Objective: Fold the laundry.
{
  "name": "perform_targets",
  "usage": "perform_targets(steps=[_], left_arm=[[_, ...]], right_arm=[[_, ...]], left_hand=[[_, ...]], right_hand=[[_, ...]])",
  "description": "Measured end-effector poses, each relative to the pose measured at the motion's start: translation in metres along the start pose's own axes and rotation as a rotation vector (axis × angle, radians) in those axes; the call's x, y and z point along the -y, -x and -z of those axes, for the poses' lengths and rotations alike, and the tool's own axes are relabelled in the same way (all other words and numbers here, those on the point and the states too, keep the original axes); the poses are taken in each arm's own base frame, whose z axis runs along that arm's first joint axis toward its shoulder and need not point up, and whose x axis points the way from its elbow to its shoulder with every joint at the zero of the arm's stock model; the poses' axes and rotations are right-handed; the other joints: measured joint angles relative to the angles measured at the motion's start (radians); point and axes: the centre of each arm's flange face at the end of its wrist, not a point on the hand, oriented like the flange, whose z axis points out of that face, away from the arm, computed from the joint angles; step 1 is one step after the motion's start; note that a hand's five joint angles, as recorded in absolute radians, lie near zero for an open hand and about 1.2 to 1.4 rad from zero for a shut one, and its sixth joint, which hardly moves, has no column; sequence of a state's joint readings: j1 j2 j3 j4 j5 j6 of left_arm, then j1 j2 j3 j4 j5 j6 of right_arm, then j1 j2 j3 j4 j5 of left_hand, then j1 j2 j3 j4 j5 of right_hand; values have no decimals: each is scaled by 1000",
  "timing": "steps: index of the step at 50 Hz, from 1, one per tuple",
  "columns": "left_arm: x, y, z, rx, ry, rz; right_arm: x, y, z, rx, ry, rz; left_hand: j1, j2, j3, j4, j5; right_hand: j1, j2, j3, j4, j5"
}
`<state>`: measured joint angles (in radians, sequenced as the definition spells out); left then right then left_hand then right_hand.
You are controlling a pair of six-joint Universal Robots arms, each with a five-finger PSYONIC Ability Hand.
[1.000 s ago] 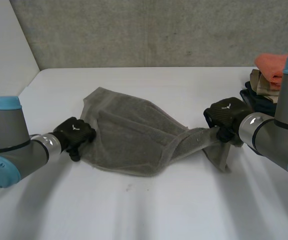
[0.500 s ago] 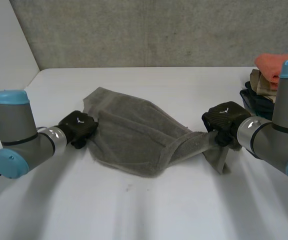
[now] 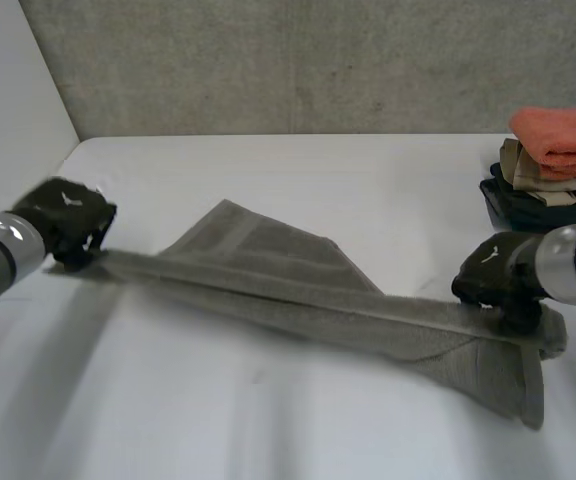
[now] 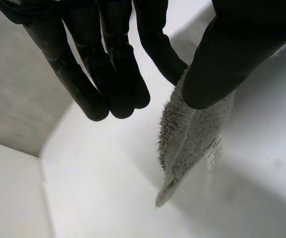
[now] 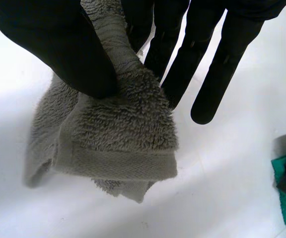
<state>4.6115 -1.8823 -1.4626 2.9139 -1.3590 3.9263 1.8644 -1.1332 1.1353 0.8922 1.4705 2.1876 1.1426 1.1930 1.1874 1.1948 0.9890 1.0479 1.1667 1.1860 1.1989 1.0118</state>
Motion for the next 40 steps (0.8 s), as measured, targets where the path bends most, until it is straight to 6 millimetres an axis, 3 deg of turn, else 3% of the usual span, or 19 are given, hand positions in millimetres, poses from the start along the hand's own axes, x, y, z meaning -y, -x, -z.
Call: perform_targets(steps=[6, 8, 10, 13, 14, 15, 16, 17, 20, 22, 25, 30, 36, 40], left_arm=[[5, 2, -36, 6, 35, -43], [17, 10, -46, 47, -2, -39], [41, 26, -53, 125, -92, -16], [86, 58, -49, 273, -282, 52], [86, 58, -49, 273, -282, 52], [115, 81, -39, 370, -419, 105], [124, 87, -35, 399, -461, 123], [145, 106, -23, 481, -583, 172], [171, 129, -2, 593, -747, 241], [178, 138, 7, 636, -805, 271], [178, 139, 10, 648, -816, 286], [141, 107, -8, 539, -649, 298], [81, 54, -30, 372, -418, 284], [35, 13, -43, 269, -262, 251]], right_arm=[[22, -16, -30, -149, -105, -10], [33, -31, -36, -240, -179, -39], [47, -50, -37, -355, -276, -84], [73, -92, -25, -588, -504, -187], [73, -92, -25, -588, -504, -187], [86, -116, -9, -718, -653, -242], [90, -123, -4, -755, -700, -258], [99, -140, 13, -852, -834, -294], [109, -160, 38, -971, -1031, -325], [113, -166, 48, -1009, -1120, -326], [115, -167, 50, -1015, -1170, -318], [111, -155, 17, -893, -1142, -286], [81, -124, -55, -658, -901, -331], [48, -92, -102, -493, -696, -360]], left_hand=[[0, 2, 0, 0, 0], [0, 2, 0, 0, 0], [0, 2, 0, 1, 0], [0, 2, 0, 1, 0], [0, 2, 0, 1, 0], [0, 2, 0, 1, 0], [0, 2, 0, 1, 0], [0, 2, 0, 1, 0], [0, 2, 0, 1, 0], [0, 2, 0, 1, 0], [0, 2, 0, 1, 0], [0, 2, 0, 1, 0], [0, 3, 1, 1, 0], [0, 3, 1, 1, 0]], right_hand=[[0, 0, 0, 0, 1], [0, 0, 1, 0, 1], [0, 3, 3, 0, 1], [50, 3, 3, 0, 3], [50, 3, 3, 0, 3], [67, 8, 3, 0, 6], [67, 8, 3, 0, 6], [67, 8, 3, 0, 6], [67, 8, 3, 0, 6], [67, 8, 3, 0, 6], [67, 8, 3, 0, 6], [67, 8, 3, 1, 11], [67, 8, 3, 1, 11], [67, 8, 3, 1, 11]])
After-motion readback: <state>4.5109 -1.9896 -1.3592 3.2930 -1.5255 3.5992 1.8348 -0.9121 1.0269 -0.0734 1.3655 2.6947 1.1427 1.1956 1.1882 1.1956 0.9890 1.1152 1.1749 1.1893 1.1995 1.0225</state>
